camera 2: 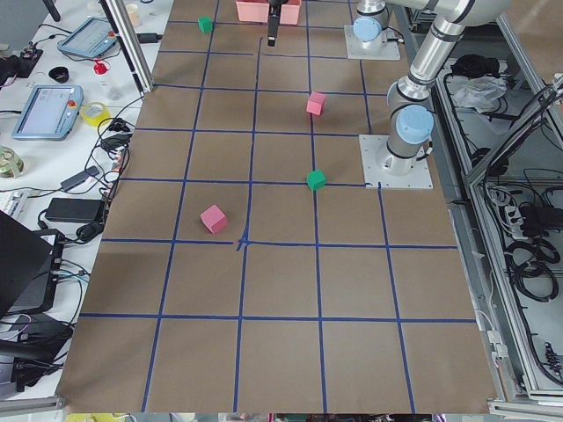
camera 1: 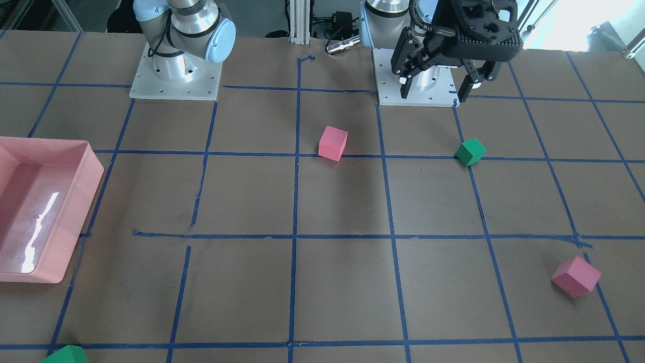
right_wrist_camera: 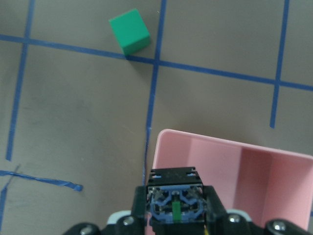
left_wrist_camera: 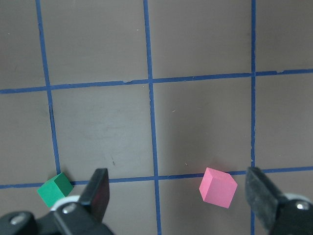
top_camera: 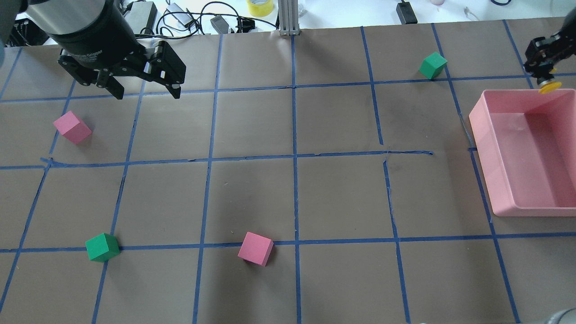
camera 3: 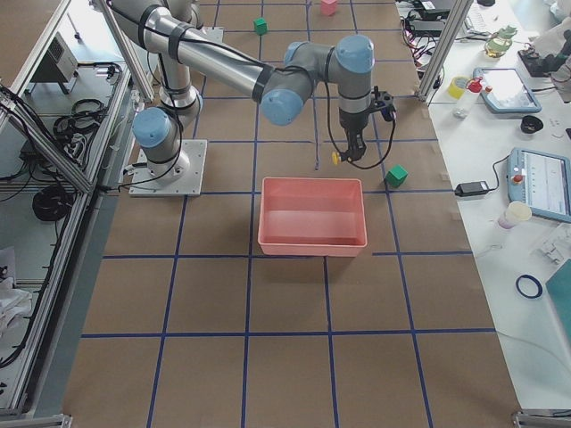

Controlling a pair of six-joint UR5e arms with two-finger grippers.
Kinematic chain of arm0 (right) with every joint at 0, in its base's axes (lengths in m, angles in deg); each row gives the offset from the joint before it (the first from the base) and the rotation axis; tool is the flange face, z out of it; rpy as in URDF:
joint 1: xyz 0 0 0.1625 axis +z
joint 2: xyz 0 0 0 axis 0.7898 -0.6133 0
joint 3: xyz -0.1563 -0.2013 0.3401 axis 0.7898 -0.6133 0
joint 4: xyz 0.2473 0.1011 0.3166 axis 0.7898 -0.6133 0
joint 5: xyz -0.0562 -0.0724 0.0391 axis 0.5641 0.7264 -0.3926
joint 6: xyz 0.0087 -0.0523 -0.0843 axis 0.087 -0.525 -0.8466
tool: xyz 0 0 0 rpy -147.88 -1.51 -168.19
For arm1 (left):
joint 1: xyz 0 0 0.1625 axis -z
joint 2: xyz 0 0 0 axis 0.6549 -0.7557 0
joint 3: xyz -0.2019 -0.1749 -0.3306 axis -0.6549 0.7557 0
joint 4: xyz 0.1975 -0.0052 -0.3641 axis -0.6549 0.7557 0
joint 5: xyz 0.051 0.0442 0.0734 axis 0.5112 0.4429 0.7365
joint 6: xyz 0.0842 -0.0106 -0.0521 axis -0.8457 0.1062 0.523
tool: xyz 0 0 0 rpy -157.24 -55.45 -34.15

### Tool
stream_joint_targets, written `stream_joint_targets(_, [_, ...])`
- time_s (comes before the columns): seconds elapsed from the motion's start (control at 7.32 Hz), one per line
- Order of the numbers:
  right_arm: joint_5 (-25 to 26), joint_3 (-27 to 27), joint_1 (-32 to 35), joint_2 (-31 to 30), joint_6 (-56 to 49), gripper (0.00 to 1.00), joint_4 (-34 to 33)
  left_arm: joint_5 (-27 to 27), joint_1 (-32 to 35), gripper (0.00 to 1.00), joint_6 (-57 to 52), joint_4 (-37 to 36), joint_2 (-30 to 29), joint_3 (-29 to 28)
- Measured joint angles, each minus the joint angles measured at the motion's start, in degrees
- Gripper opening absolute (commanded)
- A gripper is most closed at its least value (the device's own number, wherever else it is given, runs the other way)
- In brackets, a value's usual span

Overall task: Align button upright
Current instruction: 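Lift the button switch out of the bin with the right gripper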

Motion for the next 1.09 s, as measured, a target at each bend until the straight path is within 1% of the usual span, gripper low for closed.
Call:
stream_joint_targets(0.14, [0.00, -1.55, 3.94, -0.17, 2.30, 0.00, 1.02, -0.04, 0.02, 1.00, 0.22, -0.82, -0.43, 0.01])
stream_joint_targets(0.27, [-0.04, -1.92, 7.89, -0.23, 5.90, 0.00, 1.27, 0.08, 0.01, 1.00, 0.11, -1.59, -0.50, 0.05])
stream_joint_targets(0.55, [-0.16, -0.82, 16.52, 0.42, 16.97, 0.00, 0.89, 0.13, -0.38, 1.00, -0.79, -2.32, -0.63, 0.12])
stream_joint_targets(0.68, [-0.15, 1.10, 21.35, 1.40, 24.22, 0.00, -1.72, 0.08, -0.51, 1.00, -1.02, -2.65, -0.74, 0.13])
stream_joint_targets(0.96, [-0.16, 5.88, 28.92, 4.76, 38.88, 0.00, -11.96, 0.01, -0.93, 1.00, -1.28, -3.45, -0.88, 0.29])
stream_joint_targets(1.09, [-0.10, 7.20, 31.93, 6.84, 44.16, 0.00, -15.63, -0.19, -1.36, 1.00, -2.00, -3.63, -0.91, 0.86])
